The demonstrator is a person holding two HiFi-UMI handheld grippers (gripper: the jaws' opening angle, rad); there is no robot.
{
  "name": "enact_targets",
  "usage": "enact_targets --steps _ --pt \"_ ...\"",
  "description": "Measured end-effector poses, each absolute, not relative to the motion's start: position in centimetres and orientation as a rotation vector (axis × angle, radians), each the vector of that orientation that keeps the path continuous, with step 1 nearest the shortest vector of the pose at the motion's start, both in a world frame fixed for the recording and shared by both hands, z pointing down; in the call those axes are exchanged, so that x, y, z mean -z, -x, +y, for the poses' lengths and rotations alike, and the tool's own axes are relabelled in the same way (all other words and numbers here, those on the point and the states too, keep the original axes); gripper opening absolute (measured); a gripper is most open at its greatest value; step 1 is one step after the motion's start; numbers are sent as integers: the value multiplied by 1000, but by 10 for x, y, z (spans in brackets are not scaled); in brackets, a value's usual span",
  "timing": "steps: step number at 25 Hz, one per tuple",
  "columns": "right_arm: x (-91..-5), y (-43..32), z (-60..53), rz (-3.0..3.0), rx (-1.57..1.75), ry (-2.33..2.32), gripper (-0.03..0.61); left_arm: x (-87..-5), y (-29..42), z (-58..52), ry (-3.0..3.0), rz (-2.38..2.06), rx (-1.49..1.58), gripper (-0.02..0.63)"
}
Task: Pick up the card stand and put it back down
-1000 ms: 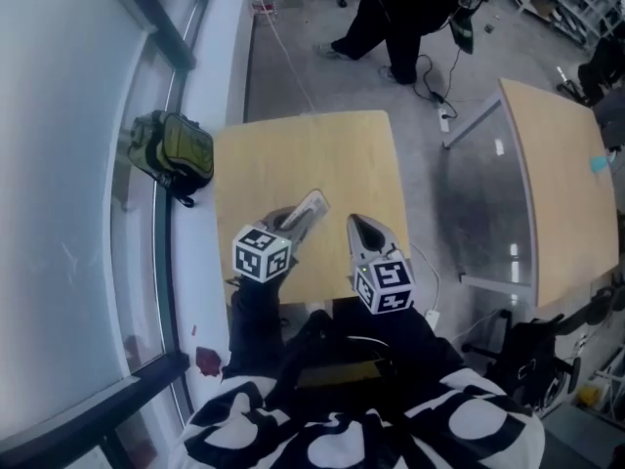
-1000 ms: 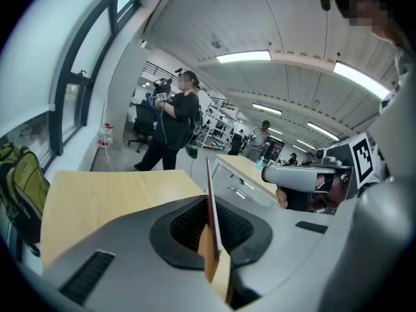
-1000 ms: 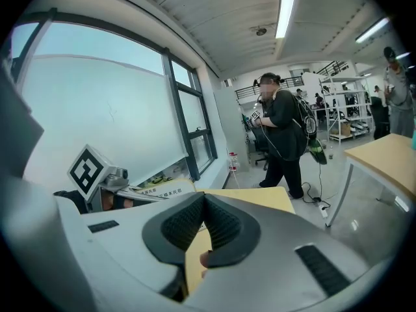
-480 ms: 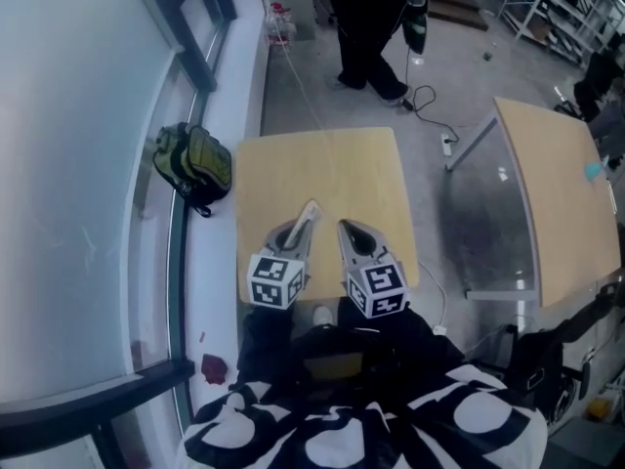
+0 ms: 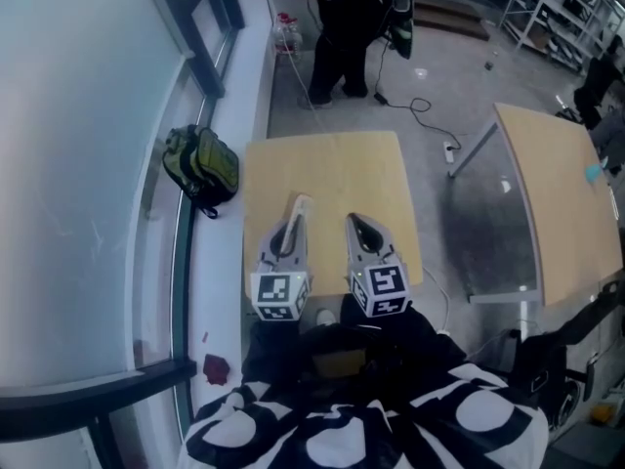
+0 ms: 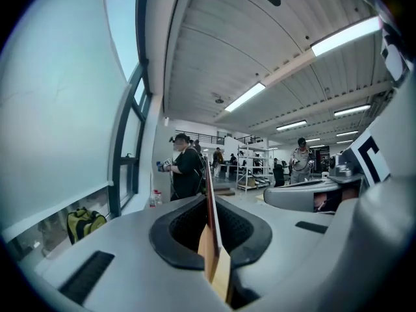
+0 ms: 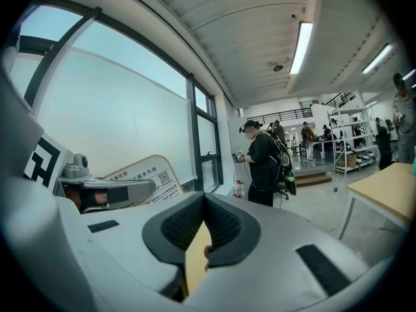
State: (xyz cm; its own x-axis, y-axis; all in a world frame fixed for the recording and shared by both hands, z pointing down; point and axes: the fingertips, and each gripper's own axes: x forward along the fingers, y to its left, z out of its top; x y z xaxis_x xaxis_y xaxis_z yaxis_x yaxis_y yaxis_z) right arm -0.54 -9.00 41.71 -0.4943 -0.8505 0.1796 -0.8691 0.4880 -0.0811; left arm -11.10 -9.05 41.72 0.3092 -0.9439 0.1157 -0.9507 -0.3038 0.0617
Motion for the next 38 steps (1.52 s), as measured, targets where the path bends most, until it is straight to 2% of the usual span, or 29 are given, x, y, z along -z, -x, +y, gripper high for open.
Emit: enact_targets --steps 38 --pt "-403 -31 -73 -2520 -127 -1635 23 -391 60 -86 -2604 -1711 32 20"
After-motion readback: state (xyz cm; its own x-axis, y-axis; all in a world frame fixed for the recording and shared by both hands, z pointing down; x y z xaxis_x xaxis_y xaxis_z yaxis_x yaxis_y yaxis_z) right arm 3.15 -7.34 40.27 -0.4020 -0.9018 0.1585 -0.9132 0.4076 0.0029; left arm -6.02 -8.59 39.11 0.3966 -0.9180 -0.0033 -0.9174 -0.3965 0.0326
